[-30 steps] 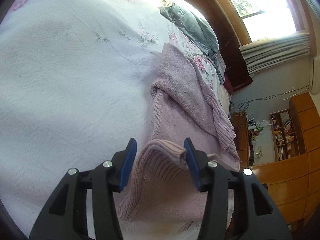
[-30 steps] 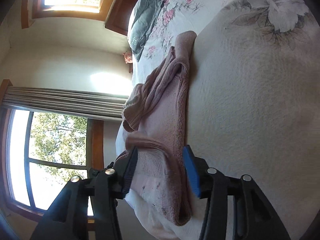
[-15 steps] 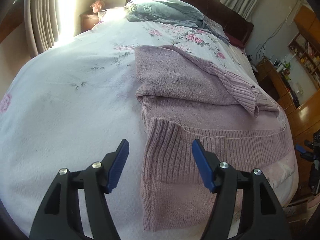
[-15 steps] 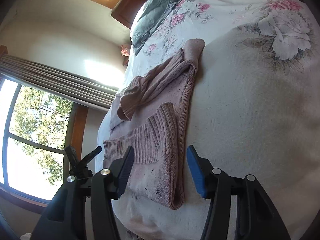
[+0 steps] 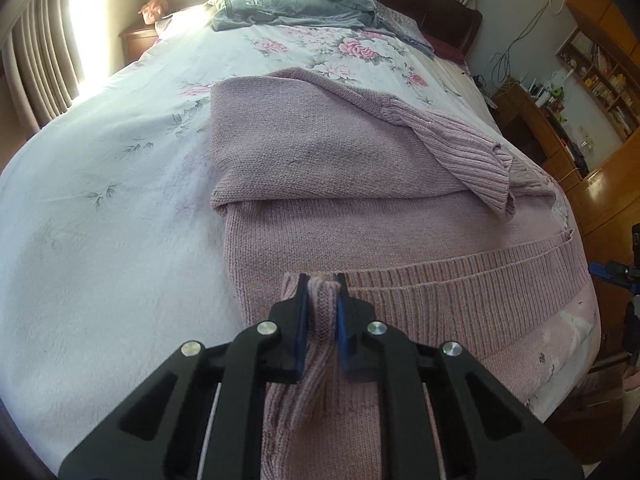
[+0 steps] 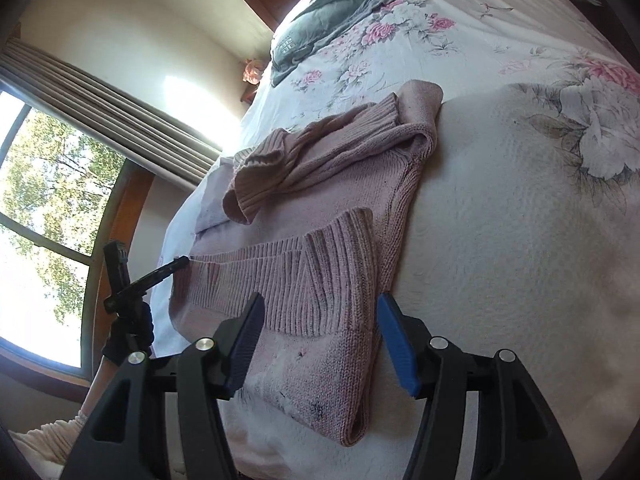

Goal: Fold small clothes
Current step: 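Grasp the ribbed hem with both tools and lift it toward the collar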

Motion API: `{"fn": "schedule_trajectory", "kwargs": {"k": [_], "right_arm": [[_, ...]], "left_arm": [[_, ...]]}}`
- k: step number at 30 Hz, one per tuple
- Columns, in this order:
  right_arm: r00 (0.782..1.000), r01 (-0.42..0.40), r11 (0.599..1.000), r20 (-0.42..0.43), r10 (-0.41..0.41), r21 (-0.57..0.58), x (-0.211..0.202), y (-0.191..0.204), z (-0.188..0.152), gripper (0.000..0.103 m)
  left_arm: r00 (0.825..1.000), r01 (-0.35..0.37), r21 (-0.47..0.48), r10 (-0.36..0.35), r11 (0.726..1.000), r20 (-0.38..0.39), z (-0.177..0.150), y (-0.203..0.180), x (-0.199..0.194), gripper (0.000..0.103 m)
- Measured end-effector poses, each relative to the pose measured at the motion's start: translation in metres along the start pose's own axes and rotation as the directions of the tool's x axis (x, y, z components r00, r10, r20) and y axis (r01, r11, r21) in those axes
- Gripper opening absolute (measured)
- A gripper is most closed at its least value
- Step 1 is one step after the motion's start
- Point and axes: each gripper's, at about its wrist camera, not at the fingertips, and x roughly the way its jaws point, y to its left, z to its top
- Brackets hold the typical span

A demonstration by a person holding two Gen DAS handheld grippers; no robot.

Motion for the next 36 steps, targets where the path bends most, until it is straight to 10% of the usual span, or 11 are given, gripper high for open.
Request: {"fn": "schedule_trajectory", "kwargs": {"k": [13, 18, 30, 36], "right_arm": [[0.969, 0.22, 0.938, -0.05, -0.241, -0.268, 0.052, 0.026, 0.021, 0.062], [0.956, 0.253, 0.892, -0.043, -0.289, -0.374, 0.058, 0.04, 0.015, 0.018], [0.996, 0.052, 0.927, 0.082, -0.023, -0.372, -0.032, 0.074, -0.014, 0.009], [0.981, 0.005, 0.931, 0.183, 0.066, -0.365, -0.073, 0.091, 0.003, 0.008]], "left_arm": [[0.999, -0.024, 0.017, 0.024, 1.0, -0.041, -0.007, 0.001, 0.02, 0.028], [0.998, -0.05, 0.041, 0.052, 0.998, -0.032, -0.007, -0.005, 0.018, 0.012], [0.982, 0.09, 0.068, -0.1, 0.994, 0.159, -0.03, -0.025, -0.07, 0.008], [0.934, 0.146, 0.053, -0.155, 0.988, 0.321, -0.007, -0.032, -0.122, 0.008]]}}
